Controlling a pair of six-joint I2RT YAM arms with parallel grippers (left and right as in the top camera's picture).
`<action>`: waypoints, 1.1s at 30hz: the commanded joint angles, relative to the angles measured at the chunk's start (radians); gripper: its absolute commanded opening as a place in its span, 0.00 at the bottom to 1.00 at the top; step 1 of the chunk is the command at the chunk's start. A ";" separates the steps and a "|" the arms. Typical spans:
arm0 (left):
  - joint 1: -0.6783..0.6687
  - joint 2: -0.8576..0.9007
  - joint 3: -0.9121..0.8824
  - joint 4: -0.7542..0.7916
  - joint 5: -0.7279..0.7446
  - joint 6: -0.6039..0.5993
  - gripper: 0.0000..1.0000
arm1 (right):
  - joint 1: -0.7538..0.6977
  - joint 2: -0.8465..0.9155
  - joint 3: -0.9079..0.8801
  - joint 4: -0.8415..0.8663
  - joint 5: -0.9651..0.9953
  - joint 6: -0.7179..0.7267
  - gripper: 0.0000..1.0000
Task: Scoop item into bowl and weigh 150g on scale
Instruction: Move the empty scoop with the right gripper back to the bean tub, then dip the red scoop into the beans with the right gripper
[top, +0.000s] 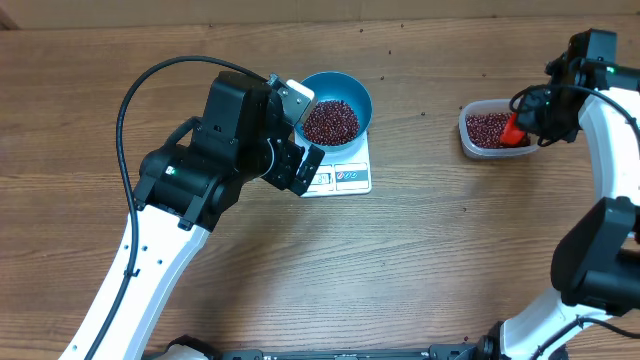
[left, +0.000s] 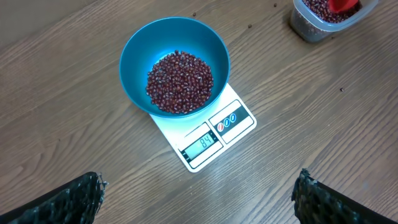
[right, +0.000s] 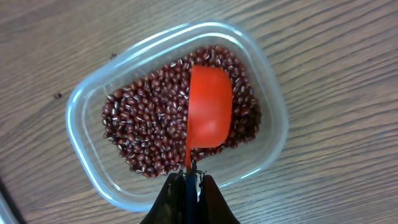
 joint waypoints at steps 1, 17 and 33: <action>0.005 0.007 0.007 0.000 0.008 -0.010 0.99 | 0.005 0.052 -0.006 -0.009 -0.018 0.010 0.04; 0.005 0.007 0.007 0.000 0.008 -0.010 1.00 | 0.005 0.056 -0.006 -0.075 -0.349 -0.170 0.04; 0.005 0.007 0.007 0.000 0.008 -0.010 1.00 | -0.033 0.056 -0.006 -0.052 -0.465 -0.166 0.04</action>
